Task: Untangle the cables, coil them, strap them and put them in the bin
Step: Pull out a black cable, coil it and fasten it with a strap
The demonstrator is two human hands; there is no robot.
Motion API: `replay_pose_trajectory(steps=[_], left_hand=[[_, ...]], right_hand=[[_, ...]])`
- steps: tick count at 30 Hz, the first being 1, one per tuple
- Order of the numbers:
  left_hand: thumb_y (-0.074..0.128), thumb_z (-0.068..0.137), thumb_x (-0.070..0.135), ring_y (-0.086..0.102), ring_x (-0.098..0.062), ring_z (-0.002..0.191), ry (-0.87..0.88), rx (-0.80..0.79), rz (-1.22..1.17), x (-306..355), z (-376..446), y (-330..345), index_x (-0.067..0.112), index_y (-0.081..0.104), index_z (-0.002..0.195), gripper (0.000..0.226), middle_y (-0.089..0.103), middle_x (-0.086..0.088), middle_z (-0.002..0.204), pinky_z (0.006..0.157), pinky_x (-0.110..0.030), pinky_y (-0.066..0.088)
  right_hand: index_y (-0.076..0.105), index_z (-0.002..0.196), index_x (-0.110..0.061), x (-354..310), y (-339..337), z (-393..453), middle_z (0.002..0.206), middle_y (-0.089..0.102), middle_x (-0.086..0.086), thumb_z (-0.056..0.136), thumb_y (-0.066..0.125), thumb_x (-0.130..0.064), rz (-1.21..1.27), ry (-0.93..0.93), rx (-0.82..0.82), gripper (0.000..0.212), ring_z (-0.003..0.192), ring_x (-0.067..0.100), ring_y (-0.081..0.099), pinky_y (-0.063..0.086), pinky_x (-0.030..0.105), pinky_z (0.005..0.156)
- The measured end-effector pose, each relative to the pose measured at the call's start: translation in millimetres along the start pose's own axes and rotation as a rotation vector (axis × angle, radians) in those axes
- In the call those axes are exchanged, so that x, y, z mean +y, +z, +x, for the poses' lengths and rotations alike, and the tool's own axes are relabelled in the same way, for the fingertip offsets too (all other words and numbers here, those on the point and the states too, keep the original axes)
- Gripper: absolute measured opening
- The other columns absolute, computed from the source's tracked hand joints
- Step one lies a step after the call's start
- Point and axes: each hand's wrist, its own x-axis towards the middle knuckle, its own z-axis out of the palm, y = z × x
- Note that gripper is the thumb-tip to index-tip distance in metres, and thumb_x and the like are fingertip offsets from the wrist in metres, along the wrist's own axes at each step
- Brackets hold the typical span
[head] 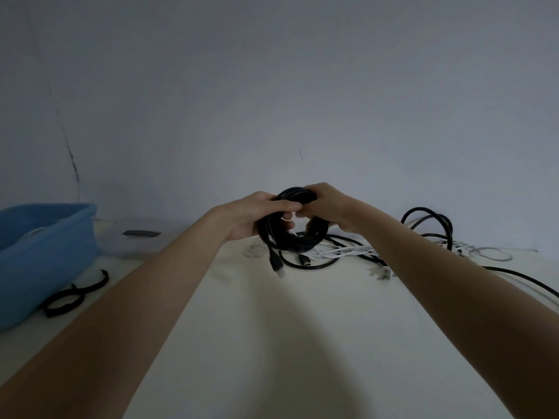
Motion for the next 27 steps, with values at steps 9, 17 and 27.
replay_pose_trajectory(steps=[9, 17, 27], left_hand=[[0.058, 0.088, 0.01, 0.042, -0.006, 0.035, -0.067, 0.193, -0.369, -2, 10, 27, 0.016, 0.047, 0.064, 0.027, 0.041, 0.007, 0.044, 0.072, -0.023, 0.053], [0.055, 0.087, -0.001, 0.032, -0.004, 0.034, 0.012, 0.102, 0.177, 7, 9, 35, 0.009, 0.052, 0.075, 0.015, 0.037, 0.009, 0.044, 0.051, -0.019, 0.048], [0.064, 0.085, 0.036, 0.065, -0.018, 0.071, -0.064, -0.047, 0.109, -1, -15, 9, 0.007, 0.058, 0.088, 0.03, 0.063, -0.006, 0.076, 0.097, -0.04, 0.047]], right_hand=[[0.054, 0.08, -0.005, 12, 2, -4, 0.063, 0.046, 0.006, 0.085, 0.056, 0.002, 0.469, 0.177, 0.13, 0.01, 0.052, 0.019, 0.052, 0.052, 0.027, 0.06], [0.054, 0.073, -0.01, 12, -4, -10, 0.063, 0.053, 0.005, 0.08, 0.063, 0.001, -0.005, 0.032, 0.075, 0.016, 0.052, 0.017, 0.055, 0.05, 0.021, 0.05], [0.052, 0.061, -0.009, 6, 24, -4, 0.055, 0.048, 0.004, 0.082, 0.053, -0.007, -0.187, -0.121, 0.299, 0.021, 0.048, 0.018, 0.045, 0.036, 0.02, 0.041]])
